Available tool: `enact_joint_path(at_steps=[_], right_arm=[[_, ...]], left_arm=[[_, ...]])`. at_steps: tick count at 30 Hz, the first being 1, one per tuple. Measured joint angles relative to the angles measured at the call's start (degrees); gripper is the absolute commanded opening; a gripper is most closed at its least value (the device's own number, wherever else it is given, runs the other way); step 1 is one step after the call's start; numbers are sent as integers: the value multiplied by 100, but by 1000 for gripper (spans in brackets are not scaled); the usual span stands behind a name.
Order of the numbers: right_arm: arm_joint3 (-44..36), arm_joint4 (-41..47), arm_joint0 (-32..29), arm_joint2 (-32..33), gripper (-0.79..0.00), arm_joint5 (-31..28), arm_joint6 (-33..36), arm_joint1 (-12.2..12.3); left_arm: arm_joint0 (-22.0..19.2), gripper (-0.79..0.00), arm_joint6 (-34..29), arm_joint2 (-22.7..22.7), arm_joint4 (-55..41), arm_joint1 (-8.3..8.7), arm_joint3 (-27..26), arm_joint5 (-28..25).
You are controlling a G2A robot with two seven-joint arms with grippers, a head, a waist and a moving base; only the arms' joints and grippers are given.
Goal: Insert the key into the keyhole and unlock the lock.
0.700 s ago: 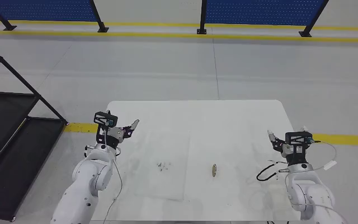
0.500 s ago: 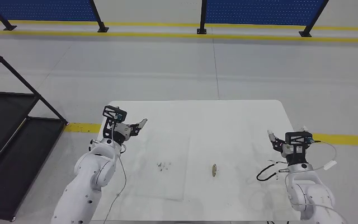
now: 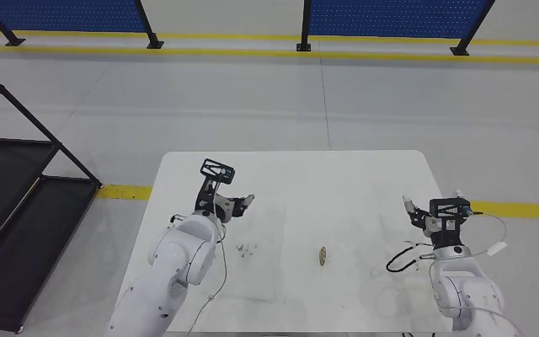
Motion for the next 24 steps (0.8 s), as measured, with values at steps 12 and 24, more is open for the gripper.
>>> enact_joint_path(at_steps=[12, 24], right_arm=[[0, 0, 0, 0, 0, 0, 0, 0], [0, 0, 0, 0, 0, 0, 0, 0]], left_arm=[[-807, 0, -2213, 948, -139, -263, 361, 1136], [-1009, 0, -2680, 1329, 139, -437, 1109, 1347]])
